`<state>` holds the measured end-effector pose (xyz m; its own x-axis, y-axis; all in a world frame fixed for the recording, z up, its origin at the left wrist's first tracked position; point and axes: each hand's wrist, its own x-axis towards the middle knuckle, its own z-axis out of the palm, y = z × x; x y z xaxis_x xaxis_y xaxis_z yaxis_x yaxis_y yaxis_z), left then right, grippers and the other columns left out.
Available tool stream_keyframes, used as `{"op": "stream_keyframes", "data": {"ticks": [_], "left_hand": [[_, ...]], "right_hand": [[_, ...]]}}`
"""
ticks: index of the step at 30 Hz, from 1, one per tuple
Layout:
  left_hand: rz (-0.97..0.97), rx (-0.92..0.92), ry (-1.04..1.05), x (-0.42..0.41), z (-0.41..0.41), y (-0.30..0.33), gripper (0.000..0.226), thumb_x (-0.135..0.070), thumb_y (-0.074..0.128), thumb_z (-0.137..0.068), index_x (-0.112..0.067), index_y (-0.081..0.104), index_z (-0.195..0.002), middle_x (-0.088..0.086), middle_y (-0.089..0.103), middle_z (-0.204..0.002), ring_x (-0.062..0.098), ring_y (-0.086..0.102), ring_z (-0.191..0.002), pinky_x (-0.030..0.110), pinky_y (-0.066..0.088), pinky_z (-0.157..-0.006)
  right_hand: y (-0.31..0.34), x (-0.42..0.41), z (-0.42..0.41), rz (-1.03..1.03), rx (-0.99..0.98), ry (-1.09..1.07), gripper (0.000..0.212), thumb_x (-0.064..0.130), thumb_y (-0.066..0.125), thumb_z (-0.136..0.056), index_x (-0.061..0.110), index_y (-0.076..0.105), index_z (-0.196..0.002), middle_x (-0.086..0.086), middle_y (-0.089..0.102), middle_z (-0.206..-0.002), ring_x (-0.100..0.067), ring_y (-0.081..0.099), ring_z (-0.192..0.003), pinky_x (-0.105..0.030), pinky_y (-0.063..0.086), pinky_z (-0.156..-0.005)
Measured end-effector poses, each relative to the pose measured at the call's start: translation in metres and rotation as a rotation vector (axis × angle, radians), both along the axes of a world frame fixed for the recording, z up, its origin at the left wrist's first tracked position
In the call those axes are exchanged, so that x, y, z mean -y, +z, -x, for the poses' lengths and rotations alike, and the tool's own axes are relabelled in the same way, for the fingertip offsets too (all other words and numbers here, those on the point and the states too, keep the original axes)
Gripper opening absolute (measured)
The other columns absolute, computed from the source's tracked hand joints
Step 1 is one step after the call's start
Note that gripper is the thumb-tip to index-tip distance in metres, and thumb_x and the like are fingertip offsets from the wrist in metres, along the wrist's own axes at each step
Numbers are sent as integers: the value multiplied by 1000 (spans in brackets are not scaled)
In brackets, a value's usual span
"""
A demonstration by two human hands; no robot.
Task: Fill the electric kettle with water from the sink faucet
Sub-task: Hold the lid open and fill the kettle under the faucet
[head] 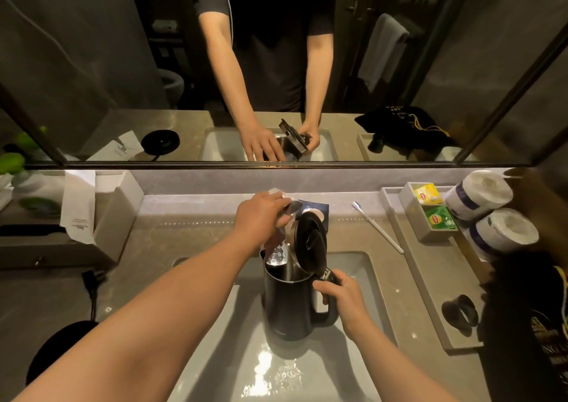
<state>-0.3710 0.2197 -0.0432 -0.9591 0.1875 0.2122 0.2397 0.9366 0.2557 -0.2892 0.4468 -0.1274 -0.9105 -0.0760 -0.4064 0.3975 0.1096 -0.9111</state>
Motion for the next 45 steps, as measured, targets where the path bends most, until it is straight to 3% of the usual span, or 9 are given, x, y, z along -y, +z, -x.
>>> {"op": "stream_keyframes", "data": {"ticks": [3,9,12,16,21,29,34,39,45], "left_hand": [[-102,54,41,4,3,7,9,-35,62,-89,-29,58,-84,-10,65,-90,17,60,-79,31,48,-59],[-165,102,48,2,4,4,8,-31,63,-88,-31,58,-83,-10,63,-92,16,59,-81,35,52,-64],[-200,127,40,7,4,2,7,-29,64,-88,-34,60,-90,-10,65,-98,14,59,-86,32,49,-65],[-214,132,24,13,-3,-7,28,-24,64,-87,-38,60,-110,-12,64,-113,14,59,-97,31,51,-73],[-223,138,26,15,-7,-9,43,-19,64,-88,-34,55,-128,-10,56,-136,16,56,-113,26,40,-81],[-223,159,24,14,-8,-10,49,-18,63,-89,-34,50,-133,-9,51,-142,18,55,-117,30,46,-87],[-215,173,16,15,-8,-13,49,-20,63,-88,-35,48,-132,-9,50,-141,17,55,-116,32,49,-87],[-229,206,-8,18,-6,-18,54,-22,63,-87,-37,43,-135,-9,48,-143,17,54,-119,29,47,-88],[-219,236,-9,20,-6,-20,58,-22,63,-87,-36,40,-139,-7,45,-147,18,50,-125,37,48,-97]], "right_hand": [[1,4,1,16,-1,-1,35,23,78,-61,-3,63,-78,-3,58,-57,-17,54,-56,-34,46,-57],[1,10,1,14,2,21,25,24,77,-63,6,64,-74,4,60,-53,-15,56,-56,-30,48,-56],[2,13,0,21,1,30,24,24,76,-62,7,63,-73,4,59,-51,-15,55,-53,-25,48,-51],[2,15,-1,16,1,29,24,23,76,-62,7,63,-73,3,59,-52,-13,55,-52,-26,48,-52],[2,13,-1,19,-12,19,19,21,77,-64,9,63,-69,2,57,-51,-11,53,-48,-24,47,-48],[1,12,-3,2,-11,22,16,17,77,-68,9,63,-69,2,57,-50,-13,54,-49,-27,48,-51],[1,14,-4,-9,-3,10,17,4,76,-77,10,63,-68,4,59,-49,-20,54,-55,-33,47,-56],[0,15,-5,-19,2,3,14,6,76,-78,11,65,-72,8,62,-52,-22,57,-64,-35,48,-62],[1,17,-7,-22,12,4,12,7,77,-78,10,65,-76,7,62,-53,-22,57,-64,-34,48,-62]]}}
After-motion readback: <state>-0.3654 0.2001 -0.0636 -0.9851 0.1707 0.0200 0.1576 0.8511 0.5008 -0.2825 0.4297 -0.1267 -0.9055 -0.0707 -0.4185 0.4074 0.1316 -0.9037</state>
